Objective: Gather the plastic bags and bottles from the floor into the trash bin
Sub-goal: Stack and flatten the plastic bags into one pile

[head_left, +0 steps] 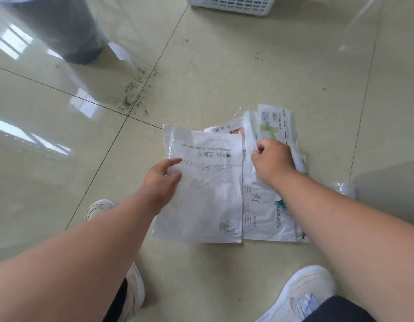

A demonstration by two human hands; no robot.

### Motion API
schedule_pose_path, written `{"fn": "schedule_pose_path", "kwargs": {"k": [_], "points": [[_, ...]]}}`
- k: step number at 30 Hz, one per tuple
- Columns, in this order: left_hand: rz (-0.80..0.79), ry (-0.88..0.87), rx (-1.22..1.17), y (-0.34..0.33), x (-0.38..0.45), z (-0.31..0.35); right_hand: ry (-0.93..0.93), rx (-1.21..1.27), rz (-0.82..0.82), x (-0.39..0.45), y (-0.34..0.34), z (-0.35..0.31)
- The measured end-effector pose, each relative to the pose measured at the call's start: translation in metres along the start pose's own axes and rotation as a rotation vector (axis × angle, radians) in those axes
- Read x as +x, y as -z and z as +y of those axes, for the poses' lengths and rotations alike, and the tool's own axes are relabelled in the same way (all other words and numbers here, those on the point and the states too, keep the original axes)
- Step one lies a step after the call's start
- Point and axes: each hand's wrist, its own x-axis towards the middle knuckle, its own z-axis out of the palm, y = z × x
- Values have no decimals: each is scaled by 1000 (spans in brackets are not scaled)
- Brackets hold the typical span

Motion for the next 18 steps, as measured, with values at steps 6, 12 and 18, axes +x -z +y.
{"fn": "schedule_pose_path", "kwargs": {"k": [6, 12, 18], "points": [[-98, 59, -150, 8, -5, -2, -173, 677, -490, -71, -74, -76], [-67, 37, -1, 19, 3, -15, -166, 680, -658, -66, -102, -74], [-24, -60, 82, 21, 7, -14, -17, 248, -215, -24, -74, -30]]}}
